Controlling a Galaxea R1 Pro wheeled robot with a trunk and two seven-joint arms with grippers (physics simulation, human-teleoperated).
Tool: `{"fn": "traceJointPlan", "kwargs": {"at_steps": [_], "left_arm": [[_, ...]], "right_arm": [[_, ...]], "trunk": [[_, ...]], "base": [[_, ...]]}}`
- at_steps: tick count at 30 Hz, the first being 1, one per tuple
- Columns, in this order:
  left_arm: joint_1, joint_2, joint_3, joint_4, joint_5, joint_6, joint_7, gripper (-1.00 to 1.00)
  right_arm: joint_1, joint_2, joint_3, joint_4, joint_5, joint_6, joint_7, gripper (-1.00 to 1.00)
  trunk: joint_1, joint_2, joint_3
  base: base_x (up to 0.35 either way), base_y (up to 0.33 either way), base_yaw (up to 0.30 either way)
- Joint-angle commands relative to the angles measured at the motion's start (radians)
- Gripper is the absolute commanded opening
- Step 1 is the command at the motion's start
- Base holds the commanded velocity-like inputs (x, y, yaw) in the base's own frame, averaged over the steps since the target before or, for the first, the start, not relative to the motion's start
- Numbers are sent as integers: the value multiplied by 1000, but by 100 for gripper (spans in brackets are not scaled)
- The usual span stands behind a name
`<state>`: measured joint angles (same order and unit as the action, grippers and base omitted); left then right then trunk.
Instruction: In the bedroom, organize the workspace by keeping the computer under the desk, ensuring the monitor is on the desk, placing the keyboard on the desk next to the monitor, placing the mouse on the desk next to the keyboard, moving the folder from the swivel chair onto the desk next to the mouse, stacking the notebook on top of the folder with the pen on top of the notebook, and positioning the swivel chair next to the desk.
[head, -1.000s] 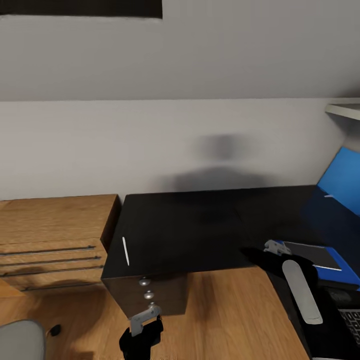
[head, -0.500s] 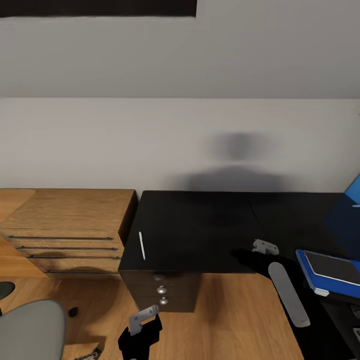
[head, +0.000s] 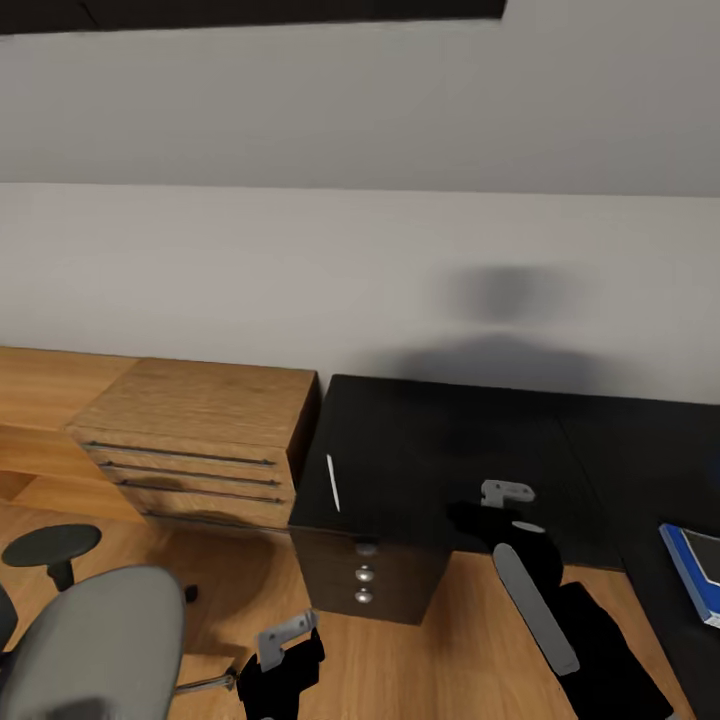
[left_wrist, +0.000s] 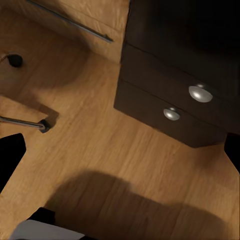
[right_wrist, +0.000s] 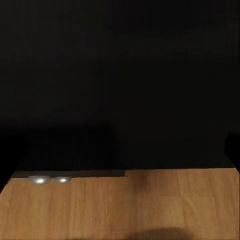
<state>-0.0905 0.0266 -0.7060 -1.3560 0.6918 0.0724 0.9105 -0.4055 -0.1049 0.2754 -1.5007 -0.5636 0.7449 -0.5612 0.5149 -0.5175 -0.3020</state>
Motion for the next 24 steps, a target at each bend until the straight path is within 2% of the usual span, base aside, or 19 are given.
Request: {"fn": "traceJointPlan", "kwargs": {"at_steps": [1,5,12,20,21,22,24], "left_arm": [[-2,1,-3,-2,2,7,7,100],[-2,1,-2,2,2,7,7,100],[-2,1,-1,3,0,4,7,100],[-2,1,-1,3,0,4,7,100],[-2,1,-1,3,0,4,7,100],[-2,1,-1,3,-1,4,7,100],[-2,-10,-13,-8,0,1,9,100]], "right_arm": [[-1,-1,9,0,-5,-1,-13,100],[-1,-1,43,4,5,-12,-25,100],[-1,-1,54,7,8,-14,-27,100],[-1,-2,60,8,8,-13,-26,100],[-1,-2,69,8,9,-14,-25,100],[-1,-5,98,13,14,-18,-25,100],[-12,7,90,25,24,-30,-13,100]], "trunk": [[0,-2,-2],[0,-2,-6],[0,-2,-12],[0,-2,-17],[0,-2,-17],[0,-2,-17],[0,-2,-17]], "base": [[0,297,232],[0,300,232],[27,266,232],[174,142,165],[230,47,40],[184,15,13],[0,0,0]]}}
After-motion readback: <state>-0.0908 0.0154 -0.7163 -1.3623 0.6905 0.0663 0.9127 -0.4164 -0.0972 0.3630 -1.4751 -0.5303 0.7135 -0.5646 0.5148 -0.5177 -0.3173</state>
